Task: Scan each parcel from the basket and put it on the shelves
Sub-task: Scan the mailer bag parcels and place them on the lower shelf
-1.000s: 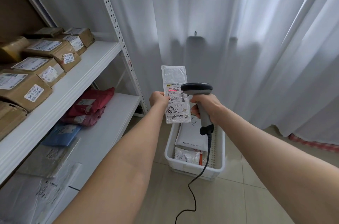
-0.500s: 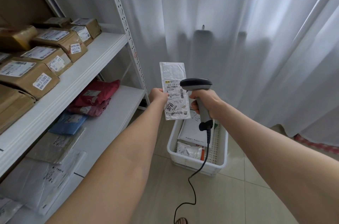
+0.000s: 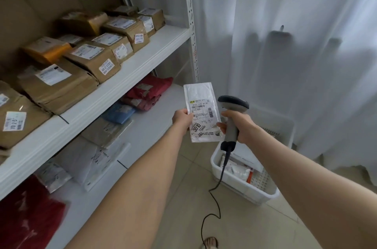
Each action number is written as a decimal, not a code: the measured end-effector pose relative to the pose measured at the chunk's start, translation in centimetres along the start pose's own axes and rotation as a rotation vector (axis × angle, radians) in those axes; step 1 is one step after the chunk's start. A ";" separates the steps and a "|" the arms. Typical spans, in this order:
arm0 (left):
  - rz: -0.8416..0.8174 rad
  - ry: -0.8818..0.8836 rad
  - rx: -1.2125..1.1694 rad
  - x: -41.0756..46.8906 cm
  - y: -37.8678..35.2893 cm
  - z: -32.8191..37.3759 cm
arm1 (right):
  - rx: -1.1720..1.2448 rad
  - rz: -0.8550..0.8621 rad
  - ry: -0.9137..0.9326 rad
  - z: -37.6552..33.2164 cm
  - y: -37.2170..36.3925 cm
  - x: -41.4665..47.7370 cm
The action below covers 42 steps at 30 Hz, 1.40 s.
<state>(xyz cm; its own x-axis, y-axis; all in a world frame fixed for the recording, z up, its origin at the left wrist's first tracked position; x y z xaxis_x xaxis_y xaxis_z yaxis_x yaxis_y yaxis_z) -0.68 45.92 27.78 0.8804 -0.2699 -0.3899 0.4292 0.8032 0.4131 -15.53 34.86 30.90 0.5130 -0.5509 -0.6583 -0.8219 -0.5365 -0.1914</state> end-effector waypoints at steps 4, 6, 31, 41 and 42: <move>-0.009 0.028 -0.025 0.7 3.4 -2.5 | -0.030 -0.028 -0.033 2.3 -4.2 0.3; -0.014 0.046 -0.047 1.1 5.1 -3.6 | -0.043 -0.010 -0.052 3.4 -6.1 0.5; 0.265 0.318 -0.217 -11.2 24.9 -24.9 | -0.239 -0.222 -0.169 24.9 -19.7 -10.7; 0.431 0.430 -0.279 -3.4 34.7 -35.6 | -0.172 -0.207 -0.293 35.0 -30.2 -8.9; 0.428 0.452 -0.280 -1.9 35.5 -37.1 | -0.177 -0.190 -0.295 36.1 -31.5 -8.2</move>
<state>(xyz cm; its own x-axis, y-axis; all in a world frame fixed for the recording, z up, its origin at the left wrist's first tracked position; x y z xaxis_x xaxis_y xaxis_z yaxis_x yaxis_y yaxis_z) 5.39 94.67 12.73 0.7641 0.3017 -0.5702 -0.0599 0.9133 0.4030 -2.76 79.37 16.03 0.5373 -0.2374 -0.8093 -0.6506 -0.7272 -0.2186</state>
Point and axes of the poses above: each hand's wrist, its own x-axis towards the middle knuckle, its own y-axis out of the back of the hand, z = x × y, the point moved 2 cm from there along x, towards the middle knuckle, and after that the axes turned 5 degrees about z, right-handed, at the moved point
